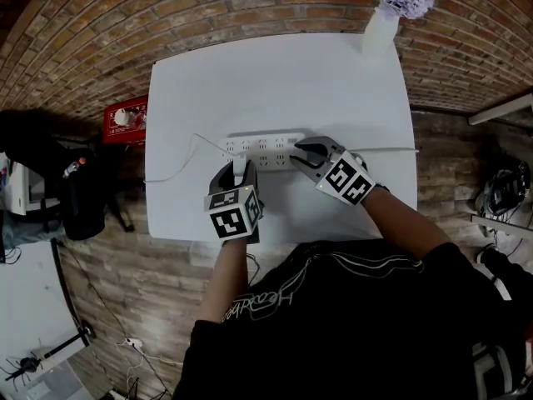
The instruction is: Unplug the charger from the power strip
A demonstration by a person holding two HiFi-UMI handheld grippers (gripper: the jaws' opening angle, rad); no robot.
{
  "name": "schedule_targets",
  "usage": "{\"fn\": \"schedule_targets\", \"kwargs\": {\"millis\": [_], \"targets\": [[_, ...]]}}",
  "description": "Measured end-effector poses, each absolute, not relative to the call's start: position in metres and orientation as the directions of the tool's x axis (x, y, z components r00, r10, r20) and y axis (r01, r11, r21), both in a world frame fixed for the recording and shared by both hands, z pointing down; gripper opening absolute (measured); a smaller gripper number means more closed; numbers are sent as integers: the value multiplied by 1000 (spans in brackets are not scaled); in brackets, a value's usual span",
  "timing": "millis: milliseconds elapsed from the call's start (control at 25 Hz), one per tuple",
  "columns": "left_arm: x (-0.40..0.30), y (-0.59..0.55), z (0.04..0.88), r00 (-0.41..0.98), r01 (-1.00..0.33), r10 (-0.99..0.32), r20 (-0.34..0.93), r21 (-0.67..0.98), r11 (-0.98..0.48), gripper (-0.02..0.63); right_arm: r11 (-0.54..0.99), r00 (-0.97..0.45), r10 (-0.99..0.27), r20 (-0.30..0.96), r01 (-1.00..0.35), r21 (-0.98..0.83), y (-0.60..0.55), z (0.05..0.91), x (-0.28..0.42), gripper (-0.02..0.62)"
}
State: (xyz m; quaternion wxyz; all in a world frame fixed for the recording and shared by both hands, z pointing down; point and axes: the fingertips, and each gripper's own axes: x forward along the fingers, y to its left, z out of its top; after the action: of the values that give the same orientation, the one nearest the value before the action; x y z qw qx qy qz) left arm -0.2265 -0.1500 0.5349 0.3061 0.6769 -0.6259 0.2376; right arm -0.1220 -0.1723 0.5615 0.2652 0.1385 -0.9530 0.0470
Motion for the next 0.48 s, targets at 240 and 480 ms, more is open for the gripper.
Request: {"fn": "schedule_targets", "kwargs": {"millis": [240, 480], "targets": [[-228, -150, 535, 100, -993, -707, 700, 119, -23, 137, 957, -822, -240, 516, -288, -15, -172, 562, -123, 84], [-224, -148, 536, 20, -1000, -699, 715, 9, -19, 137, 958, -822, -240, 516, -287, -12, -172, 562, -122, 84]]}}
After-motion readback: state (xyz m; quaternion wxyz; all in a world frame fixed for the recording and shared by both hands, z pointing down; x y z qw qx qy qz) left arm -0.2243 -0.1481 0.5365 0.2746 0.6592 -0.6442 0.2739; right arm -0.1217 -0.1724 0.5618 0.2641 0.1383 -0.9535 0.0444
